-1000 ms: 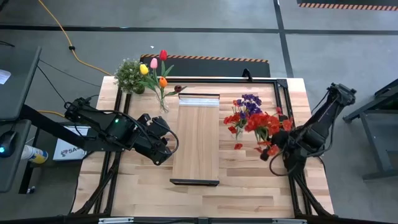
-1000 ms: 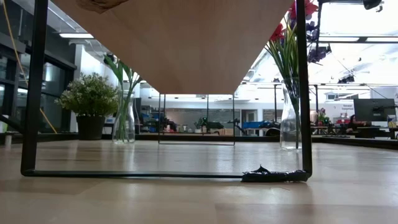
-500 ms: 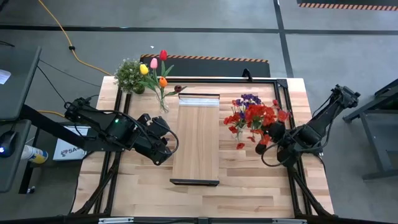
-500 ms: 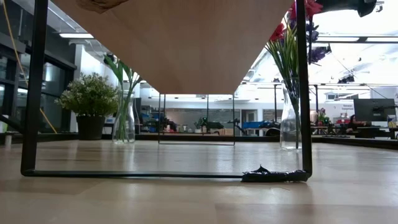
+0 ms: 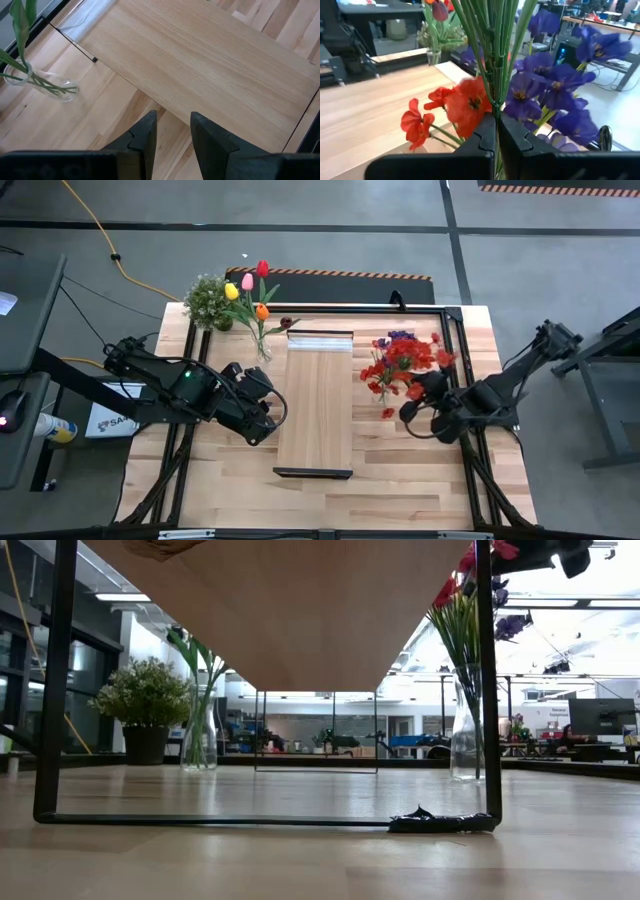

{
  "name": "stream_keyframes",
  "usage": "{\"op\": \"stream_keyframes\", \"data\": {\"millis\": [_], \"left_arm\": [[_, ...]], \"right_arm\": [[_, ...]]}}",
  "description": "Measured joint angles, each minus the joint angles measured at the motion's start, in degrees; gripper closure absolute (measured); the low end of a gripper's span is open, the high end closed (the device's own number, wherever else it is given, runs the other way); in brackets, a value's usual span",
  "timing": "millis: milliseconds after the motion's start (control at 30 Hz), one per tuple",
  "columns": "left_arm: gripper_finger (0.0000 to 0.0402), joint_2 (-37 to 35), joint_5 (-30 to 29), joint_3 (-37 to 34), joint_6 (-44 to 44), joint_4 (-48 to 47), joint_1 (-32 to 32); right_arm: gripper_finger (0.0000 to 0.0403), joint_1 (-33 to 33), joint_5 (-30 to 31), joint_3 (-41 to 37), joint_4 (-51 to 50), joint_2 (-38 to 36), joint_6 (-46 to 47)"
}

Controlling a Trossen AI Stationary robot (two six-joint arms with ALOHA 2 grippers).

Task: Pick and place flowers into a vace then onto a shelf
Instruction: Put the red flowers into the right vase

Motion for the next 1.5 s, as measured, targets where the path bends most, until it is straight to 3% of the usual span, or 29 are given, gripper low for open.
{"op": "stream_keyframes", "data": {"millis": [433, 767, 1500], "left_arm": [[0.0250, 0.0, 0.0, 0.0, 0.1, 0.0, 0.0], [0.0250, 0.0, 0.1, 0.0, 0.2, 0.0, 0.0], [0.0250, 0.0, 0.2, 0.0, 0.2, 0.0, 0.0]], "right_arm": [[0.0403, -0.8, -1.1, -0.7, 0.2, 2.4, 1.5], [0.0403, -0.8, -1.8, -9.9, 12.9, 2.4, 1.1], [0.0402, -0.8, -7.0, -9.9, 12.7, 2.2, 1.0]]}}
